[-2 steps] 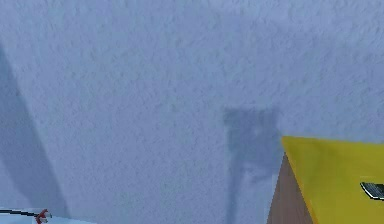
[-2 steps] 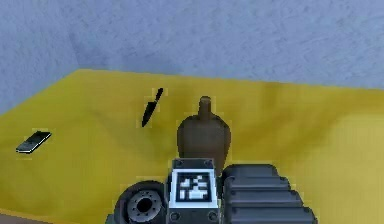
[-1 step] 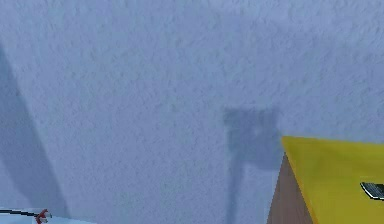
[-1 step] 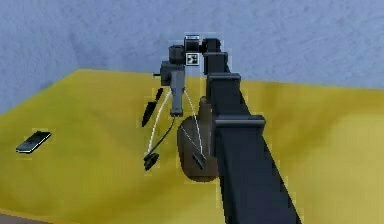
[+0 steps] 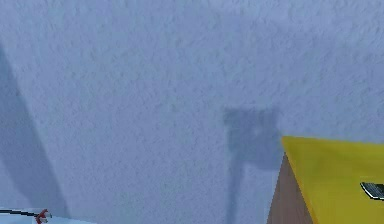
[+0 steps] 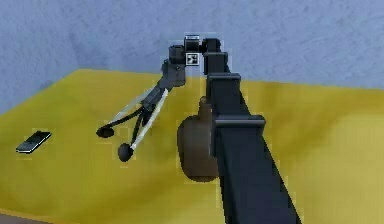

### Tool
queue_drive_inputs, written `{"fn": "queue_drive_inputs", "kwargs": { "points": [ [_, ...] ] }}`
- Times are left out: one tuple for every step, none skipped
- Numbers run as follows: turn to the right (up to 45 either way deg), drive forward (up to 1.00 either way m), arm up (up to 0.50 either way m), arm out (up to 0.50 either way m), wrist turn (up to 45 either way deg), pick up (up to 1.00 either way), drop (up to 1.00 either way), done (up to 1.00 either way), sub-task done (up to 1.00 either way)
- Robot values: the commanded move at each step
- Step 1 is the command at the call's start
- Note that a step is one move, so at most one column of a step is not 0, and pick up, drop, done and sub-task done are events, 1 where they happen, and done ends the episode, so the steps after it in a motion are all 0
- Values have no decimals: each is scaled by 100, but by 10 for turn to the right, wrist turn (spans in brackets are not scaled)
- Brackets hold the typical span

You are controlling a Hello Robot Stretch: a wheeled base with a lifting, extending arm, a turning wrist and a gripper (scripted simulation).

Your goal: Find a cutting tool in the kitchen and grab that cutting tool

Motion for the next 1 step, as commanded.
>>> {"fn": "queue_drive_inputs", "kwargs": {
  "points": [
    [0, 0, 0, 0, 450, 0, 0, 0, 0]
  ]
}}
